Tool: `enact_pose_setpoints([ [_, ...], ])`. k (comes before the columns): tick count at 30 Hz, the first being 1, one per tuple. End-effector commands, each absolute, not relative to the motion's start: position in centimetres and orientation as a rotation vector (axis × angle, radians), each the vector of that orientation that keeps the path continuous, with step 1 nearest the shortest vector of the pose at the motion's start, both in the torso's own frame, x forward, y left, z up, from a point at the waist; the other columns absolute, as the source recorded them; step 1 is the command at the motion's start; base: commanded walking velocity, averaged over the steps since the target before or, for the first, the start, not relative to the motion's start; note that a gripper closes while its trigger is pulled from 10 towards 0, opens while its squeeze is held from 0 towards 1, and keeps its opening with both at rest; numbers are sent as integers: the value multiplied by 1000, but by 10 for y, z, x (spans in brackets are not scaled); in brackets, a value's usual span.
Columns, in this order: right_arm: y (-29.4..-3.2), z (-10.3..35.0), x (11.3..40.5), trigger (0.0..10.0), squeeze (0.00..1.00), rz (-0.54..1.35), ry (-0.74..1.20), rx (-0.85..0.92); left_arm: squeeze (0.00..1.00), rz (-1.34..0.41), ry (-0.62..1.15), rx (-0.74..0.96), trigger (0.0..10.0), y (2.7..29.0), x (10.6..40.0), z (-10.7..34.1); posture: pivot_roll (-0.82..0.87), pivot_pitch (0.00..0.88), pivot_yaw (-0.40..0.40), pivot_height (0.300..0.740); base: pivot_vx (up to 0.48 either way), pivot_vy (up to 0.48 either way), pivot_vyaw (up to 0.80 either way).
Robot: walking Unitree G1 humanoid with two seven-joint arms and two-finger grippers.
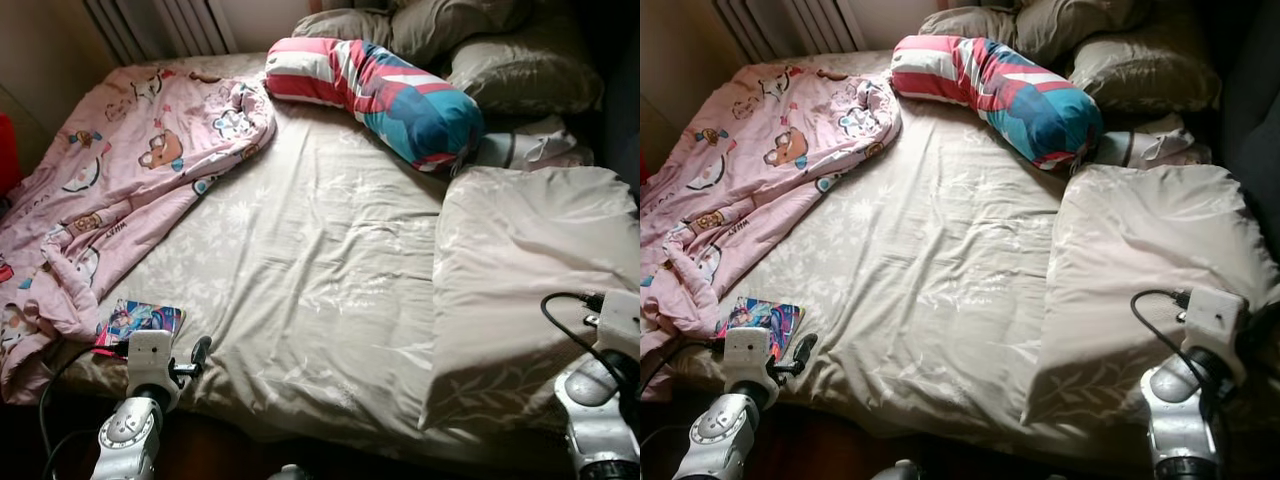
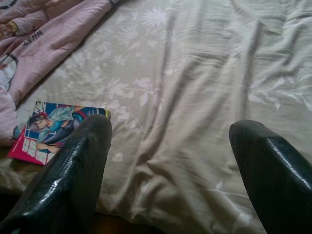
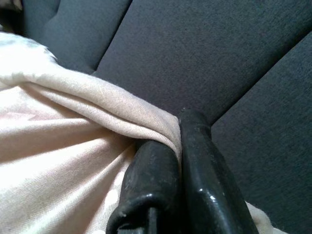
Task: Clean up the room
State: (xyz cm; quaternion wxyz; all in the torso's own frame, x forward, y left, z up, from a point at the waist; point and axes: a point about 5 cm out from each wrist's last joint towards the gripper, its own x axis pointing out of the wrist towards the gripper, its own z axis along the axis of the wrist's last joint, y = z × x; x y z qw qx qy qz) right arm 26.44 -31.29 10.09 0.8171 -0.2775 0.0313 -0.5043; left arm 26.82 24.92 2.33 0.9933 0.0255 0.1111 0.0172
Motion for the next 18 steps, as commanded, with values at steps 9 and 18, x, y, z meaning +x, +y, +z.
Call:
enact_pose_setpoints([
  [9,-321,132,260,10000,953,-1159,-30,-648,0,34,261,39,10000,252,260,15,-54,158,152,740,0,0,0],
  [18,-320,134,261,10000,0,-1146,-48,-647,0,30,263,36,10000,253,260,15,-50,159,156,740,0,0,0],
])
